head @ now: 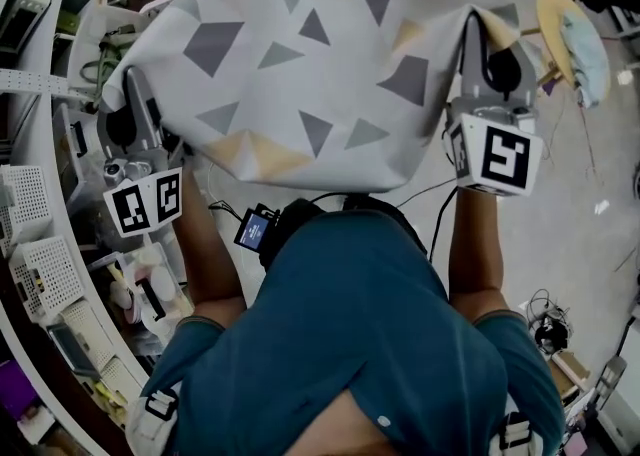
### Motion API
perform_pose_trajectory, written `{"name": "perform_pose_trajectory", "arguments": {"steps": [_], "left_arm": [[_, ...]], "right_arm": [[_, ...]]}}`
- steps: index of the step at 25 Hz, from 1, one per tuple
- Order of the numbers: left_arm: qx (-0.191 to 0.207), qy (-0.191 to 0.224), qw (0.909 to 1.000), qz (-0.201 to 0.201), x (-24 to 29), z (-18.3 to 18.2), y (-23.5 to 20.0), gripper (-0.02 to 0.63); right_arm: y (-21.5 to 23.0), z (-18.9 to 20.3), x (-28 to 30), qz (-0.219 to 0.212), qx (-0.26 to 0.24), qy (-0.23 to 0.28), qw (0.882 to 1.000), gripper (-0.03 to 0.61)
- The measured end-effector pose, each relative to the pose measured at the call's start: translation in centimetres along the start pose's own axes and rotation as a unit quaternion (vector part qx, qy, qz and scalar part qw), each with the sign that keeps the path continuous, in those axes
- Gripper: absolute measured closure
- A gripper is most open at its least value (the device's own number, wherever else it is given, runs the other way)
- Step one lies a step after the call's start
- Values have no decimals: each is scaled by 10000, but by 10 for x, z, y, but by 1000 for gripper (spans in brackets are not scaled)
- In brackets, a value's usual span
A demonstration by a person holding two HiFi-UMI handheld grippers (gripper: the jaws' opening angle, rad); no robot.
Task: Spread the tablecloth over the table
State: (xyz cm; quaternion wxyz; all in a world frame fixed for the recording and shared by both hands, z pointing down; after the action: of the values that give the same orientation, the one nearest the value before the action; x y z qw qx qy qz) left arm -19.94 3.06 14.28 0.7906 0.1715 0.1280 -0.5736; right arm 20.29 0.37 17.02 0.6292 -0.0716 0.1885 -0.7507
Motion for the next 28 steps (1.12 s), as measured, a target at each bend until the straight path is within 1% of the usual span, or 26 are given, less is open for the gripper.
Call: {"name": "perform_pose_trajectory", "arguments": {"steps": [4,10,18,28], "left_arm": [[12,-112,9999,-89,5,11,0,574],[-29,-352,9993,-125,25,40,-10,574],[-265,-632,9976,-63,55,94,-45,574],[-551,-755,9955,179,97,152,-101,574]], "right_arm": [[0,10,13,-79,53,-26,10000,555],[-4,33,43,-199,115,-190,9996,556],[-26,60,81,-163,25,-543,9984,555],[-61,84,131,-16,-194,-933,9954,555]]}}
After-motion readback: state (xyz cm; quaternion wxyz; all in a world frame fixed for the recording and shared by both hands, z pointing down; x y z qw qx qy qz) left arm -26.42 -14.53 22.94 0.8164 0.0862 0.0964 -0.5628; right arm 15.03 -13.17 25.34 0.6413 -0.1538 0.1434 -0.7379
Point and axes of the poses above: the fingertips, and each gripper's own axes: x forward along the fingers, y to its right, z out of its underside, the point moved 2 cm from there along -x, backward along the fingers, and after that the axes turned 6 degrees about -x, right-handed, at the moved point
